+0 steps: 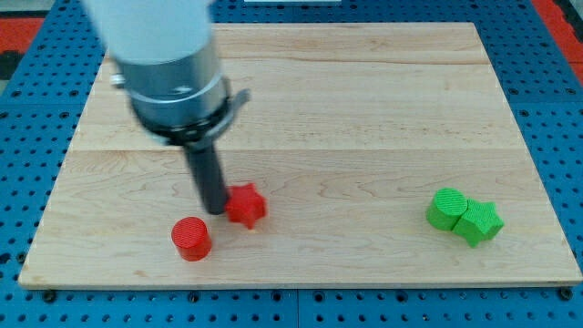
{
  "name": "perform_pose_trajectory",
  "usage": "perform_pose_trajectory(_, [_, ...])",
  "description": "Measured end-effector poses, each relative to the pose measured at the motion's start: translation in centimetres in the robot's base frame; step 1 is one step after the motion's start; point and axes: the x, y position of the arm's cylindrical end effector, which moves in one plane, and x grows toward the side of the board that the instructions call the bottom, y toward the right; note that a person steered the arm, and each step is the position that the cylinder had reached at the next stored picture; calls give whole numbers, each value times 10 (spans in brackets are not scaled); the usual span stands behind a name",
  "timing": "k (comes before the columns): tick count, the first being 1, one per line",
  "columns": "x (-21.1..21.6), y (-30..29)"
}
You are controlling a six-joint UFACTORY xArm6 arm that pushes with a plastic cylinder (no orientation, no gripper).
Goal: Move the red blocks to the bottom center
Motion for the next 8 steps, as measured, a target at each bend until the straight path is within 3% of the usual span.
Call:
perform_pose_trajectory(2, [58, -122])
perform_pose_trajectory(3, [82, -115])
perform_pose_trajectory(4, [57, -41])
perform_pose_trajectory(5, [63, 2])
perform_pose_trajectory(8, [74, -10])
